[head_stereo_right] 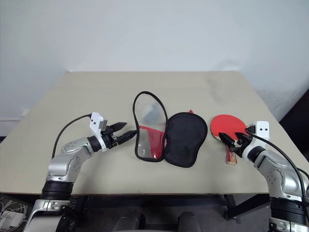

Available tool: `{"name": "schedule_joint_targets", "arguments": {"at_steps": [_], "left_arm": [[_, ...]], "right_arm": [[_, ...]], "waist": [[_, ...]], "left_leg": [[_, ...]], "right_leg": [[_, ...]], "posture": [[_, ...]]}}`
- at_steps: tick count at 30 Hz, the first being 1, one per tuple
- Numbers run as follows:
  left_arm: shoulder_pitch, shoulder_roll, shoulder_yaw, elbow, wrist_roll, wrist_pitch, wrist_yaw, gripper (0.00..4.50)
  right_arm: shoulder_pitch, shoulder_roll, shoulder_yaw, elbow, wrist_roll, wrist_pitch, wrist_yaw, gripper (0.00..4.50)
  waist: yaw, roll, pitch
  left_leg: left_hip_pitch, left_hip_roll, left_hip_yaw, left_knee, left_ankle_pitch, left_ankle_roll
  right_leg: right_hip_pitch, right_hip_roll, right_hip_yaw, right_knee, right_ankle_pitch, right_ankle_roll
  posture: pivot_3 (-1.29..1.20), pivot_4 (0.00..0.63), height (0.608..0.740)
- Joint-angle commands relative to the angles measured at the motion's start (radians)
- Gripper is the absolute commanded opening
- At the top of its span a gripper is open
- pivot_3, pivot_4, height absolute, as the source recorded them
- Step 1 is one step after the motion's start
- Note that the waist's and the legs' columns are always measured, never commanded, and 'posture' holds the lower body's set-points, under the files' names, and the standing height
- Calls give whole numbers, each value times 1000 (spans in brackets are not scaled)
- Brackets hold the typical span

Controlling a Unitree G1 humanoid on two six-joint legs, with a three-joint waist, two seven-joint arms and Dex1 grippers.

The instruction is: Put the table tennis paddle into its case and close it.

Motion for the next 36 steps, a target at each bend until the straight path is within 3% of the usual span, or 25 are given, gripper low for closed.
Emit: {"name": "schedule_joint_targets", "arguments": {"at_steps": [1,8,15,29,32,36], "left_arm": [[-53,-8,-18,18,1,-16,-26,4071],[-98,-11,-19,66,-37,8,-101,4071],[-76,79,13,35,-135,126,-243,4071],[-37,93,0,33,-120,128,-237,4071],[-32,90,3,27,-121,128,-225,4071],[-28,87,0,21,-120,126,-218,4071]], "right_arm": [[35,25,-53,-84,29,39,-57,4208],[98,39,-89,-119,43,90,-98,4208],[112,35,-90,-109,30,98,-106,4208],[9,36,13,10,-48,106,-110,4208],[-5,34,18,12,-55,125,-115,3593],[-11,34,13,9,-59,154,-121,2211]], "waist": [[2,0,0],[3,0,0],[-2,0,0],[0,-1,0],[-1,-1,0],[-1,-1,0]], "left_leg": [[-1,0,0,0,0,0],[-9,0,0,3,0,1],[-9,0,-1,3,0,1],[-9,0,-1,3,0,1],[-9,0,0,3,1,1],[-9,0,-1,3,0,1]], "right_leg": [[0,0,0,0,0,0],[-6,0,0,1,0,0],[-7,0,0,1,0,0],[-7,0,0,1,0,0],[-6,0,0,1,0,0],[-7,1,0,2,0,0]], "posture": [[0,0,740],[0,0,740],[0,0,740],[0,0,740],[0,0,740],[0,0,740]]}}
